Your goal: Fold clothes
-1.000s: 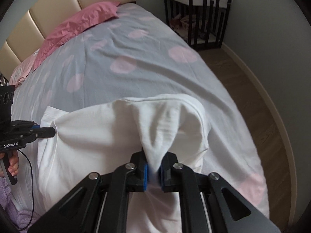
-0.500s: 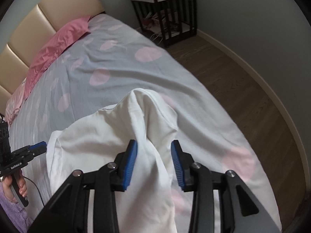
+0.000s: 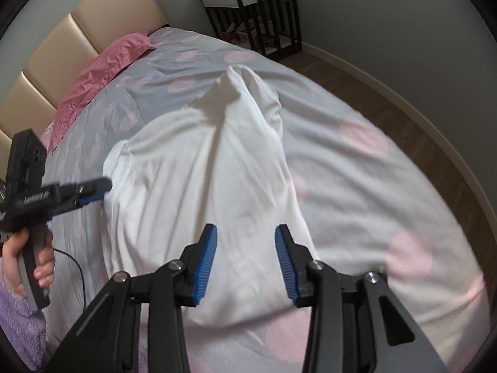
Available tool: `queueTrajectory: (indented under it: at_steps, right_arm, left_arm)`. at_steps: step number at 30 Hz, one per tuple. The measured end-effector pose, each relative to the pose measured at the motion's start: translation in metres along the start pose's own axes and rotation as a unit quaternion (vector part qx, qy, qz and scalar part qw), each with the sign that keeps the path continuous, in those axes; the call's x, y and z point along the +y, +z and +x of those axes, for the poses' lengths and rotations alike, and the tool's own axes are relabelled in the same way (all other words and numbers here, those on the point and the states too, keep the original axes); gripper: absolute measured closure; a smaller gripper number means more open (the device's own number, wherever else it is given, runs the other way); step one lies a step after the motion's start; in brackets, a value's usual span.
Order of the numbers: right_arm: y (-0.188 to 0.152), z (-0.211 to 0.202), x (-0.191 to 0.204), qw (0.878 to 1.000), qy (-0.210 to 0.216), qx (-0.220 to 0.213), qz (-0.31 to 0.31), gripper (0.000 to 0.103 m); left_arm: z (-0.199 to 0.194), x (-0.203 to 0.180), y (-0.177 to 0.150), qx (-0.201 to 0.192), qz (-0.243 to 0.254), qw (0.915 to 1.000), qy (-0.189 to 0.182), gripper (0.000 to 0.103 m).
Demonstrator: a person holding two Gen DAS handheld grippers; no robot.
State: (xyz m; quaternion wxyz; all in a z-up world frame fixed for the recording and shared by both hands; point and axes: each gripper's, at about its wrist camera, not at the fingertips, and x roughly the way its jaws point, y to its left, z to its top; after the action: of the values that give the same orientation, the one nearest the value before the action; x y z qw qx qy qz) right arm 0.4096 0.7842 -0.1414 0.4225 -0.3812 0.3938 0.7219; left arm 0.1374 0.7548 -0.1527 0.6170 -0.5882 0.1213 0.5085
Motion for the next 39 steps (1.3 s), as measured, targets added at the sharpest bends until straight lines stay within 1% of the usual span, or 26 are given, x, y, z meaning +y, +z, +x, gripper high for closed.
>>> queueTrajectory:
  at_steps: [3, 7, 8, 9, 10, 11, 13, 16, 17, 19, 20, 21, 22, 24, 28, 29, 30, 31, 32, 33, 35, 36, 38, 39]
  right_arm:
    - [-0.02, 0.007, -0.008, 1.0, 0.004, 0.014, 0.022, 0.065]
    - [-0.026, 0.018, -0.015, 0.999, -0.005, 0.025, 0.028, 0.065]
    - [-0.024, 0.02, -0.016, 0.999, -0.004, 0.025, 0.031, 0.065]
    - [-0.021, 0.021, -0.017, 0.999, -0.004, 0.024, 0.035, 0.065]
    - [-0.018, 0.022, -0.017, 0.999, -0.003, 0.023, 0.036, 0.065]
    - [-0.016, 0.022, -0.017, 0.999, -0.002, 0.021, 0.036, 0.065]
    - [-0.009, 0.024, -0.014, 0.999, -0.001, 0.019, 0.029, 0.065]
    - [0.003, 0.024, -0.011, 1.0, -0.004, 0.013, 0.021, 0.065]
    - [0.006, 0.023, -0.01, 1.0, -0.003, 0.011, 0.021, 0.065]
    - [0.013, 0.021, -0.009, 1.0, -0.004, 0.007, 0.017, 0.065]
    - [0.016, 0.021, -0.008, 1.0, -0.006, 0.005, 0.014, 0.065]
    - [0.018, 0.021, -0.007, 1.0, -0.006, 0.004, 0.011, 0.065]
    - [0.019, 0.021, -0.005, 1.0, -0.006, 0.004, 0.008, 0.065]
    - [0.021, 0.023, -0.003, 1.0, -0.004, 0.005, 0.004, 0.065]
    - [0.022, 0.029, 0.002, 1.0, 0.003, 0.007, -0.001, 0.065]
    - [0.022, 0.03, 0.002, 1.0, 0.005, 0.007, -0.001, 0.065]
    - [0.023, 0.032, 0.003, 1.0, 0.005, 0.009, -0.002, 0.065]
    - [0.024, 0.034, 0.002, 1.0, 0.003, 0.01, -0.002, 0.065]
    - [0.026, 0.036, 0.002, 1.0, 0.001, 0.011, -0.002, 0.065]
    - [0.028, 0.038, 0.001, 1.0, -0.001, 0.012, -0.002, 0.065]
    - [0.033, 0.04, -0.001, 1.0, -0.004, 0.013, -0.001, 0.065]
    - [0.037, 0.041, -0.003, 1.0, -0.005, 0.013, 0.001, 0.065]
    - [0.046, 0.04, -0.003, 1.0, -0.008, 0.006, -0.003, 0.065]
    - [0.052, 0.038, -0.003, 1.0, -0.009, 0.001, -0.008, 0.066]
  left_arm:
    - [-0.005, -0.001, -0.003, -0.021, 0.015, 0.9997, 0.004, 0.099]
    - [-0.035, -0.01, -0.011, -0.071, 0.049, 0.9962, 0.015, 0.1]
    - [-0.043, -0.01, -0.013, -0.083, 0.053, 0.9949, 0.023, 0.101]
    - [-0.047, -0.006, -0.013, -0.091, 0.052, 0.9937, 0.04, 0.102]
    - [-0.05, 0.0, -0.013, -0.094, 0.047, 0.9929, 0.055, 0.102]
    - [-0.046, 0.012, -0.011, -0.086, 0.036, 0.9939, 0.059, 0.102]
    - [-0.036, 0.029, -0.008, -0.063, 0.016, 0.9963, 0.056, 0.102]
    - [-0.032, 0.033, -0.006, -0.057, 0.009, 0.9976, 0.038, 0.101]
    - [-0.033, 0.031, -0.004, -0.061, 0.009, 0.9976, 0.031, 0.098]
    - [-0.033, 0.024, 0.003, -0.064, 0.011, 0.9977, 0.021, 0.084]
    - [-0.031, 0.02, 0.007, -0.065, 0.015, 0.9975, 0.023, 0.063]
    - [-0.029, 0.017, 0.011, -0.068, 0.02, 0.9971, 0.029, 0.047]
    - [-0.027, 0.014, 0.016, -0.073, 0.026, 0.9963, 0.036, 0.044]
    - [-0.02, 0.013, 0.027, -0.074, 0.028, 0.996, 0.042, 0.044]
    - [0.004, 0.024, 0.049, -0.053, 0.011, 0.9968, 0.058, 0.044]
    - [0.009, 0.027, 0.052, -0.045, 0.011, 0.9968, 0.065, 0.044]
    - [0.015, 0.03, 0.053, -0.038, 0.011, 0.9968, 0.07, 0.048]
    - [0.019, 0.031, 0.053, -0.035, 0.013, 0.9969, 0.069, 0.057]
    - [0.021, 0.032, 0.052, -0.035, 0.017, 0.9969, 0.068, 0.087]
    - [0.021, 0.033, 0.05, -0.039, 0.021, 0.9968, 0.067, 0.098]
    - [0.013, 0.03, 0.048, -0.059, 0.031, 0.9963, 0.054, 0.099]
    - [0.005, 0.027, 0.047, -0.075, 0.04, 0.995, 0.053, 0.099]
    - [-0.015, 0.021, 0.044, -0.105, 0.057, 0.9911, 0.058, 0.099]
    - [-0.021, 0.022, 0.044, -0.11, 0.057, 0.9904, 0.062, 0.099]
